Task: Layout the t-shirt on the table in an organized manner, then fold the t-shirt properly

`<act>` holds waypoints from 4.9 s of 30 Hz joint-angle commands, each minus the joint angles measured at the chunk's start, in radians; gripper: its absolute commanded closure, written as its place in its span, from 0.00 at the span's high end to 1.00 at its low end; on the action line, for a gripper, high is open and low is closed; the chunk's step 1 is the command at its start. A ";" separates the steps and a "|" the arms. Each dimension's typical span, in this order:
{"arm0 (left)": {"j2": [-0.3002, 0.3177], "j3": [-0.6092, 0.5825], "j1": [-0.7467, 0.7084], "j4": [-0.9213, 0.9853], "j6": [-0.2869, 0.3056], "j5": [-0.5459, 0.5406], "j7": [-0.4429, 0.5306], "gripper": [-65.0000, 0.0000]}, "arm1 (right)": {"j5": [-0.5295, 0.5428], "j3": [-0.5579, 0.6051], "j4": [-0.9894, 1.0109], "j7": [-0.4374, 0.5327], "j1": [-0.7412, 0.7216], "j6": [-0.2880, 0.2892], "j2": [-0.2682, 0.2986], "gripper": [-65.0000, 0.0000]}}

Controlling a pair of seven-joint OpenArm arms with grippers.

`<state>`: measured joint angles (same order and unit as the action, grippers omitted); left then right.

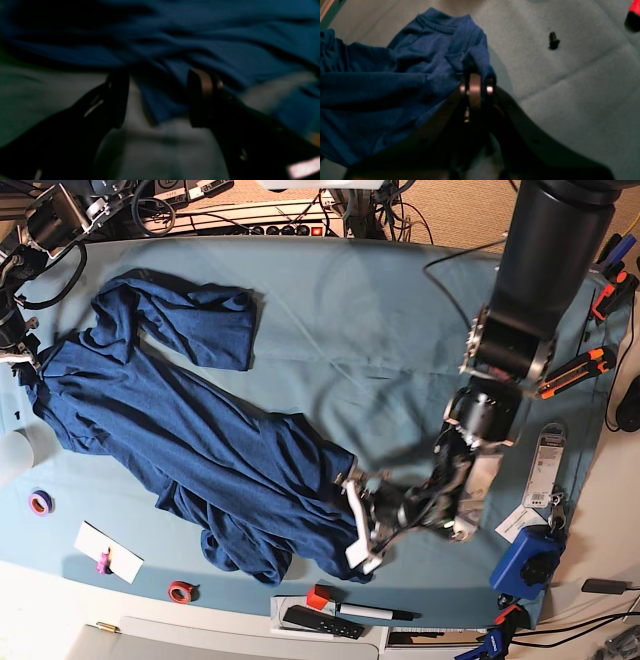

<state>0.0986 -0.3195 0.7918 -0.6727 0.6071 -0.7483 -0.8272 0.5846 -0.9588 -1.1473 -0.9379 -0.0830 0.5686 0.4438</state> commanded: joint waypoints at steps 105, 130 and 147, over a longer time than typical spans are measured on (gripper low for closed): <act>-0.203 -0.422 -0.522 -0.494 -0.838 1.045 0.410 0.29 | 0.027 -0.003 -0.018 0.021 -0.011 0.003 0.030 0.00; -0.078 -0.422 -0.407 -0.653 -0.715 1.170 0.203 0.00 | 0.027 -0.003 -0.018 0.024 -0.011 0.002 0.030 0.00; 0.043 -0.422 -0.358 -0.792 -0.595 1.078 0.166 0.00 | -0.010 -0.003 -0.018 0.034 -0.011 -0.009 0.030 0.00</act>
<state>0.1490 -0.7456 0.4088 -1.4464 0.0238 0.3210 -0.6765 0.5610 -0.9588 -1.1473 -0.9340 -0.0830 0.5579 0.4438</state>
